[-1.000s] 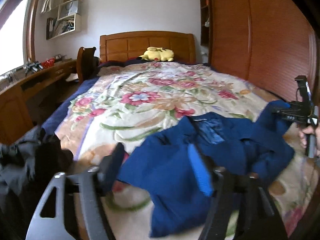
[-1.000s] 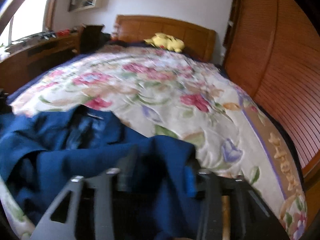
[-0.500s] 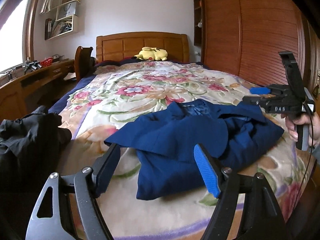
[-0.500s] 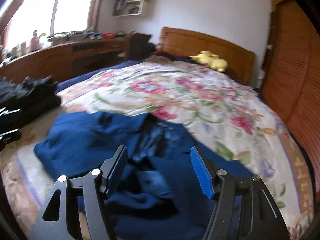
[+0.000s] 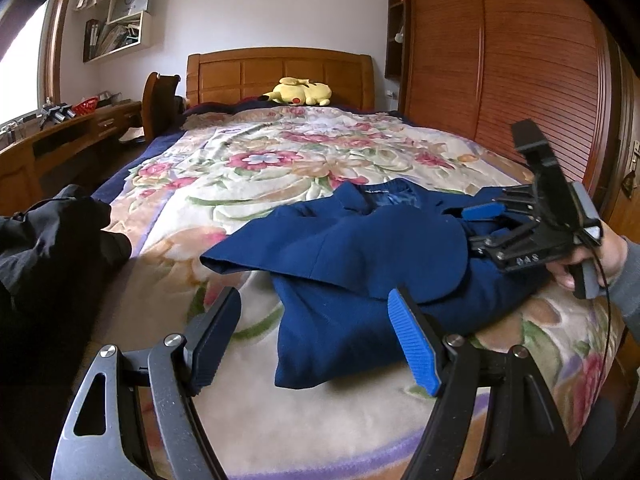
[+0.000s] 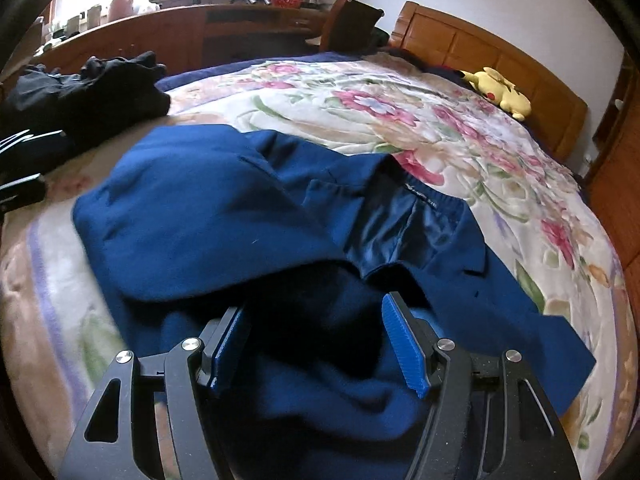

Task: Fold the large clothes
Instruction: 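Open both tools and release the folded jacket, then grasp the folded jacket edge with the right tool and fold it over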

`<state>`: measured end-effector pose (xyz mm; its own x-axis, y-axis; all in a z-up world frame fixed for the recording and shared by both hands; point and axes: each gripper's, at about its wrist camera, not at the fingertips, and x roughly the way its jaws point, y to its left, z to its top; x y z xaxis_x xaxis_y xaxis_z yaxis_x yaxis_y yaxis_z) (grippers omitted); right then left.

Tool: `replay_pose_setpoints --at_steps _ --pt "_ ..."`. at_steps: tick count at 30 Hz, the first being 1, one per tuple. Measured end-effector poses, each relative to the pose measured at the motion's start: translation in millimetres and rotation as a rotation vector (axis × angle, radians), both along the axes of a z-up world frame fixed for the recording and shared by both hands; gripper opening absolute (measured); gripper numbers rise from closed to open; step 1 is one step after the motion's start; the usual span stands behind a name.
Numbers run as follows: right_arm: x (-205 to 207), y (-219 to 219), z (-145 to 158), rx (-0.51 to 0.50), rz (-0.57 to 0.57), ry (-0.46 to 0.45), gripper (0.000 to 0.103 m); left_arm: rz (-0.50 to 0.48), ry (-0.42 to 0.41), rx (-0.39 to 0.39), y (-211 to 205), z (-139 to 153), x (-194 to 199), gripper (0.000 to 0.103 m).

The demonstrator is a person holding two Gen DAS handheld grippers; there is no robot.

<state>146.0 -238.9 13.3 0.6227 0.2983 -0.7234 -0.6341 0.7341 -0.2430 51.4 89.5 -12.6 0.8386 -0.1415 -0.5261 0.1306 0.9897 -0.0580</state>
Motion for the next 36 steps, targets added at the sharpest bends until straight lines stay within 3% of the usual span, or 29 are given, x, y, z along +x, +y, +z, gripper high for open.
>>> replay_pose_setpoints --at_steps 3,4,5,7,11,15,18,23,25,27,29,30,34,36 --pt "16.1 8.1 -2.2 0.004 0.008 0.031 0.068 -0.007 0.012 -0.006 -1.4 -3.4 3.0 0.077" --pt "20.2 14.7 -5.1 0.004 0.015 0.040 0.061 -0.011 0.018 -0.007 -2.2 -4.8 4.2 0.077" --pt "16.9 19.7 -7.1 0.011 0.032 0.059 0.039 -0.013 0.022 -0.005 -2.9 -6.2 4.8 0.077" --pt "17.3 24.6 -10.1 -0.001 0.072 0.079 0.012 -0.015 0.029 -0.001 -4.7 -8.4 6.3 0.077" --pt "14.3 30.2 6.6 -0.001 0.097 -0.017 0.008 -0.024 0.047 -0.003 -6.7 -13.3 12.0 0.077" --pt "32.7 32.1 39.0 0.076 0.025 -0.111 0.008 -0.028 0.058 -0.005 -10.1 -15.3 17.4 0.077" --pt "51.1 36.4 45.4 0.090 -0.017 -0.137 0.007 -0.031 0.062 -0.012 -12.6 -16.0 19.6 0.077" --pt "92.8 54.0 27.8 0.060 -0.136 -0.141 0.007 -0.023 0.097 0.015 -17.5 -24.2 24.0 0.077" --pt "107.5 58.5 19.8 0.030 -0.258 -0.153 0.007 -0.022 0.108 0.018 -17.4 -25.4 25.4 0.077" --pt "122.9 58.2 15.4 0.067 -0.344 -0.105 0.007 -0.020 0.117 0.011 -16.0 -26.3 25.8 0.077" --pt "125.4 59.5 15.0 0.080 -0.358 -0.114 0.007 -0.017 0.118 0.001 -14.4 -25.1 25.9 0.077" --pt "121.8 60.5 16.0 0.080 -0.350 -0.119 0.010 -0.016 0.117 -0.003 -13.9 -24.4 25.3 0.077" --pt "103.9 52.9 29.0 0.093 -0.310 -0.127 0.047 -0.017 0.109 0.000 -14.7 -22.3 25.8 0.077" --pt "86.1 38.5 37.2 0.105 -0.294 -0.145 0.054 -0.012 0.094 0.007 -18.0 -18.4 24.4 0.077"
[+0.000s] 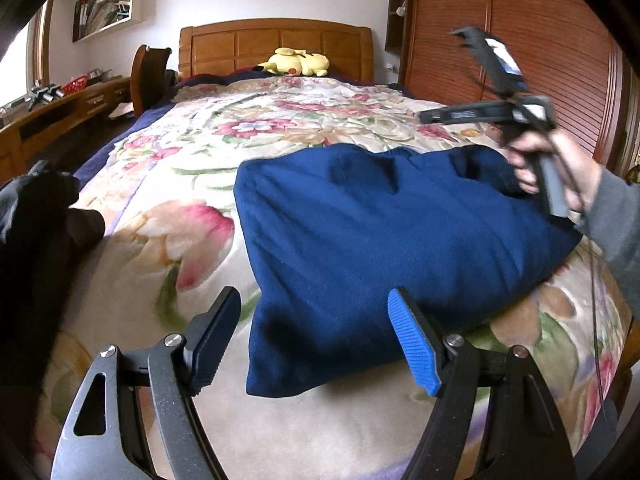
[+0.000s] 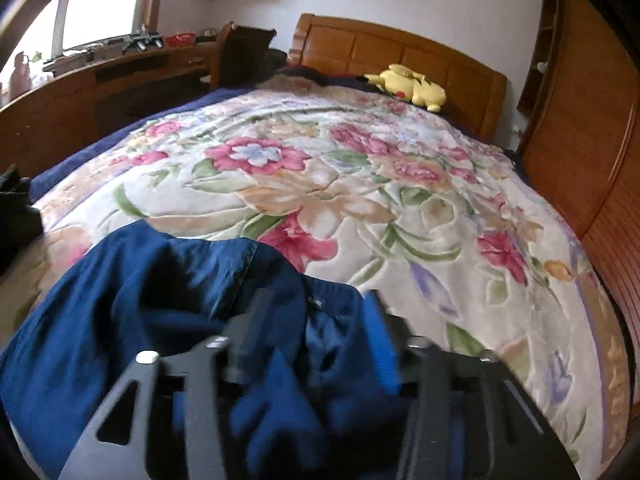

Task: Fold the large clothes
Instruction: 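Grasp the folded jacket edge with the right tool and fold it over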

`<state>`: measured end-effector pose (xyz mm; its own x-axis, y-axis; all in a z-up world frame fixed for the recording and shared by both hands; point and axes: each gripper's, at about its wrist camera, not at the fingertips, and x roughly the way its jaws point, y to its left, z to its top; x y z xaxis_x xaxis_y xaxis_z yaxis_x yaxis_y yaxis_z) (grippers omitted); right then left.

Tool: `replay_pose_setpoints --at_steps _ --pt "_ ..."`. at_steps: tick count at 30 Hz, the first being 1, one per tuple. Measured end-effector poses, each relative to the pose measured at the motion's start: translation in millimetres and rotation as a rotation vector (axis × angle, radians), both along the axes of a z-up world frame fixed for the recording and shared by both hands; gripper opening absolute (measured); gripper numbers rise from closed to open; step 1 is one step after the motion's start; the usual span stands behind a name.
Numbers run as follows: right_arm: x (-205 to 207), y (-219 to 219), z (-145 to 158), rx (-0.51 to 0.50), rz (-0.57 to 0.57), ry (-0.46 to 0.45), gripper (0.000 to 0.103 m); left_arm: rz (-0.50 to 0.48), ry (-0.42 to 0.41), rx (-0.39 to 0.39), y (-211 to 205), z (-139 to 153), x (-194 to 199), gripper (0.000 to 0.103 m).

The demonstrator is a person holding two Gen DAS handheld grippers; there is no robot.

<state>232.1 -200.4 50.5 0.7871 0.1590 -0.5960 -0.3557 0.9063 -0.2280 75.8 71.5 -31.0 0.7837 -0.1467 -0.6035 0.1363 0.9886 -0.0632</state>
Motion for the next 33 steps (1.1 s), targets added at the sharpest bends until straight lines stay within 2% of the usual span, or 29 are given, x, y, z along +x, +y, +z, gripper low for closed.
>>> replay_pose_setpoints --at_steps 7,10,14,18,25,26,27,29,33 --pt "-52.4 -70.0 4.0 -0.021 0.009 -0.001 0.059 -0.022 -0.060 -0.022 -12.9 13.1 -1.6 0.077" --pt "-76.0 -96.7 4.9 -0.046 -0.023 0.004 0.067 -0.034 -0.073 -0.031 -21.6 15.8 1.9 0.077" --pt "-83.4 -127.9 -4.9 -0.055 -0.075 0.051 0.069 -0.053 -0.077 -0.028 -35.2 16.4 6.5 0.077" --pt "-83.8 -140.5 -13.8 -0.048 -0.074 0.122 0.069 -0.063 -0.073 -0.021 -43.8 15.3 10.4 0.077" --pt "-70.4 -133.6 -20.8 -0.046 -0.004 0.169 0.069 -0.065 -0.059 -0.010 -48.8 11.8 13.1 0.077" --pt "-65.1 -130.2 -23.4 -0.062 0.005 0.179 0.068 -0.065 -0.058 -0.010 -48.5 11.7 13.4 0.077" --pt "-60.3 -128.6 -25.6 -0.082 0.008 0.184 0.061 -0.065 -0.056 -0.010 -48.2 11.3 13.4 0.077" --pt "-46.9 -126.2 -29.7 -0.123 0.023 0.186 0.010 -0.066 -0.052 -0.009 -48.7 10.5 13.8 0.077" --pt "-21.7 -114.0 -11.0 -0.167 0.029 0.102 0.007 -0.068 -0.045 -0.003 -50.1 8.9 14.8 0.077"
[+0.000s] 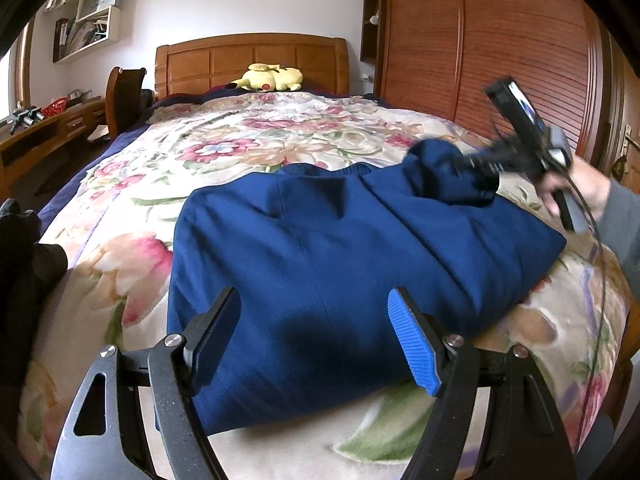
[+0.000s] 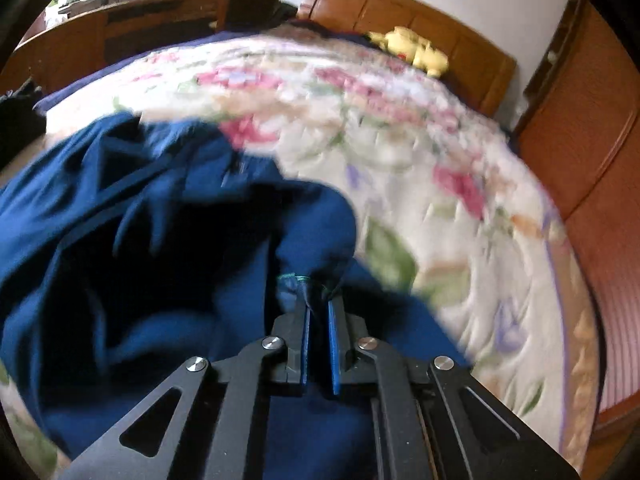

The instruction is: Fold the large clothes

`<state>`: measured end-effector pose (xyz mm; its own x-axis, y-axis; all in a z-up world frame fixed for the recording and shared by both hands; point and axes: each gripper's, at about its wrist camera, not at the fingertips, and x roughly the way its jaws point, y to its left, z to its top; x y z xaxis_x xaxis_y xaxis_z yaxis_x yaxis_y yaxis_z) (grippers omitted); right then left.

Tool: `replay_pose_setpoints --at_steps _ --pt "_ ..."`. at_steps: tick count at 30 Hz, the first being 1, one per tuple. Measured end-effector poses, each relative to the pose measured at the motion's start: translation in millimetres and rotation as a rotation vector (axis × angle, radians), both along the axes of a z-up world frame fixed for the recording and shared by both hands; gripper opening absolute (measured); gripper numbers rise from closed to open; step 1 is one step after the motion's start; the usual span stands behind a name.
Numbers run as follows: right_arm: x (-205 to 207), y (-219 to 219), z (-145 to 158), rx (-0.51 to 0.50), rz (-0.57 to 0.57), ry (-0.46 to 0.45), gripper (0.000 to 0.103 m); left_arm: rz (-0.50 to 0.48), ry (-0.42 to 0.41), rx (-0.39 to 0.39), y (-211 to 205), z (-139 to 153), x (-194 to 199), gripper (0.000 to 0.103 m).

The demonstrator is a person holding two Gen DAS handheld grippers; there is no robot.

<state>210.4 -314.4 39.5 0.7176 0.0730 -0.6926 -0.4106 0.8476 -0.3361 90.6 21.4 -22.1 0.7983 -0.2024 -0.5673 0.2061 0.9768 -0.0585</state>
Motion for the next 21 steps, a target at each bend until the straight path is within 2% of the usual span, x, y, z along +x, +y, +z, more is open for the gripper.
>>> replay_pose_setpoints --at_steps 6,11,12,14,16,20,21 --pt "43.4 35.0 26.7 -0.041 -0.020 -0.145 0.007 0.002 0.005 0.007 -1.1 -1.4 2.9 0.077" --pt "77.3 62.4 12.9 -0.130 -0.053 -0.162 0.008 0.003 0.016 0.011 -1.0 -4.9 4.6 0.077" --pt "83.7 62.7 8.6 -0.125 -0.068 -0.141 0.011 0.003 0.018 0.010 -0.8 -5.3 4.2 0.077" --pt "92.3 58.8 3.2 -0.091 -0.109 -0.109 0.046 0.003 0.018 0.008 0.1 -5.2 3.6 0.077" --pt "92.1 60.5 8.3 -0.052 -0.153 -0.137 0.062 0.004 0.013 0.003 1.5 -4.1 2.4 0.077" --pt "88.1 45.1 19.5 0.032 -0.242 -0.168 0.063 0.005 0.003 0.010 1.2 -2.9 0.4 0.077" --pt "85.7 45.1 19.9 0.058 -0.230 -0.164 0.063 0.005 0.002 0.012 1.0 -3.0 -0.1 0.077"
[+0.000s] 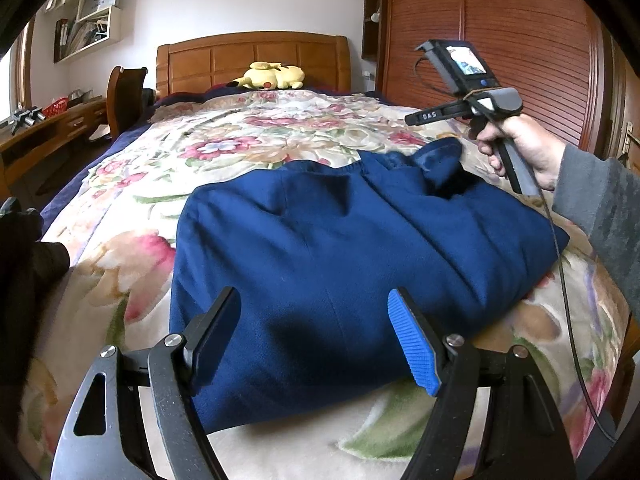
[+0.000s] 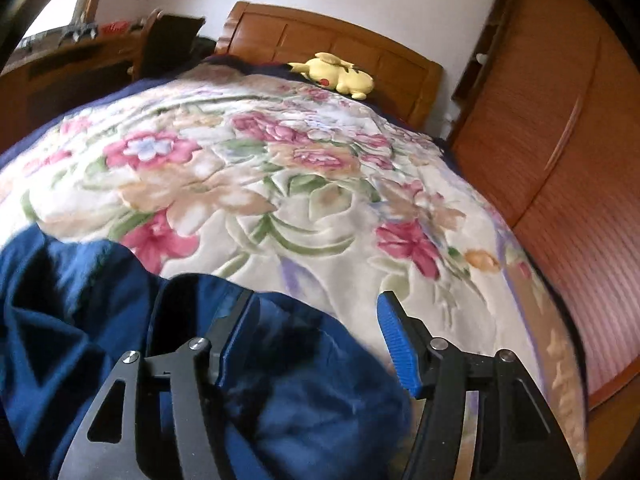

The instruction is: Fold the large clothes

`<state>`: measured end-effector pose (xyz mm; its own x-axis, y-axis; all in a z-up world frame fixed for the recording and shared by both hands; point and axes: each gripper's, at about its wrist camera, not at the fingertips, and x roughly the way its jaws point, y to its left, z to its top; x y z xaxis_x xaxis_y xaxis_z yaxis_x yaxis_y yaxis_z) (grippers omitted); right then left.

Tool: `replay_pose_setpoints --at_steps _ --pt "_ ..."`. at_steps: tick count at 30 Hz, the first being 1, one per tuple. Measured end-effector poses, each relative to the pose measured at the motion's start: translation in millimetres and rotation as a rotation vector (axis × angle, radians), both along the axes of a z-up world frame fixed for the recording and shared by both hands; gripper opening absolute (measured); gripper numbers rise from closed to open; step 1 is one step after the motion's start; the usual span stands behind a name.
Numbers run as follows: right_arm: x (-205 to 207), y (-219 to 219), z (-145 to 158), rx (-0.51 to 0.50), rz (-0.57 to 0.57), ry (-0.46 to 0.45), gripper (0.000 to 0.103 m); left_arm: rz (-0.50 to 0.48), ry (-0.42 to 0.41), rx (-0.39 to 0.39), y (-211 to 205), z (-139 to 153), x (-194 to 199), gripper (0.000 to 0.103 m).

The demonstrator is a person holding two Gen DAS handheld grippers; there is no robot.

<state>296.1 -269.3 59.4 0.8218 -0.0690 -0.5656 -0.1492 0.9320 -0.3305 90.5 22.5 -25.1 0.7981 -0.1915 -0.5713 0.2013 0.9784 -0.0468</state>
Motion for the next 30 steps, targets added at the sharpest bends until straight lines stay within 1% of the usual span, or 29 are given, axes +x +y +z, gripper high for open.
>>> replay_pose_setpoints --at_steps 2,5,8,10,13,15,20,21,22,24,26,27,28,29,30 --pt "-7.2 4.4 -1.9 0.042 0.064 0.022 0.063 0.002 -0.002 0.003 0.1 -0.2 -0.8 0.077" --pt "-13.0 10.8 -10.6 0.036 0.137 0.057 0.063 0.007 -0.002 0.001 1.7 0.5 -1.7 0.077" --pt "-15.3 17.4 -22.7 0.051 0.200 0.133 0.063 0.012 -0.002 -0.002 2.3 0.7 -1.9 0.077" --pt "-16.5 26.6 -28.1 0.037 0.225 0.134 0.063 0.014 -0.001 -0.001 2.0 0.9 -1.9 0.077" --pt "-18.6 44.1 -33.2 0.060 0.274 0.145 0.063 0.013 -0.001 0.002 0.6 0.6 -2.7 0.077" --pt "-16.8 56.2 -40.1 0.047 0.298 0.151 0.063 0.013 0.000 0.002 0.6 0.4 -3.1 0.077" --pt "-18.3 83.6 -63.7 -0.002 0.362 0.215 0.063 0.014 0.005 -0.007 4.6 0.7 -2.9 0.077" --pt "-19.1 86.5 -66.3 -0.012 0.377 0.229 0.062 0.014 0.005 -0.009 5.3 0.8 -3.0 0.077" --pt "-19.9 89.9 -71.3 -0.025 0.391 0.249 0.058 0.014 0.006 -0.010 5.9 0.6 -2.8 0.077" --pt "-19.1 95.9 -81.5 -0.041 0.414 0.284 0.057 0.014 0.006 -0.013 6.5 0.8 -2.6 0.077" --pt "-21.1 96.9 -88.6 -0.063 0.417 0.290 0.056 0.013 0.004 -0.011 6.2 1.5 -2.5 0.077" --pt "-20.5 96.0 -89.4 -0.057 0.419 0.299 0.052 0.012 0.002 -0.009 5.9 1.4 -3.0 0.077" --pt "-19.5 94.6 -89.8 -0.045 0.425 0.309 0.041 0.011 0.001 -0.007 5.6 1.3 -3.6 0.077" --pt "-20.0 93.6 -87.4 -0.041 0.430 0.309 0.021 0.011 0.000 -0.005 5.5 1.3 -4.0 0.077" --pt "-22.6 92.8 -87.5 -0.039 0.447 0.301 0.009 0.011 0.000 -0.004 5.7 1.4 -4.4 0.077"
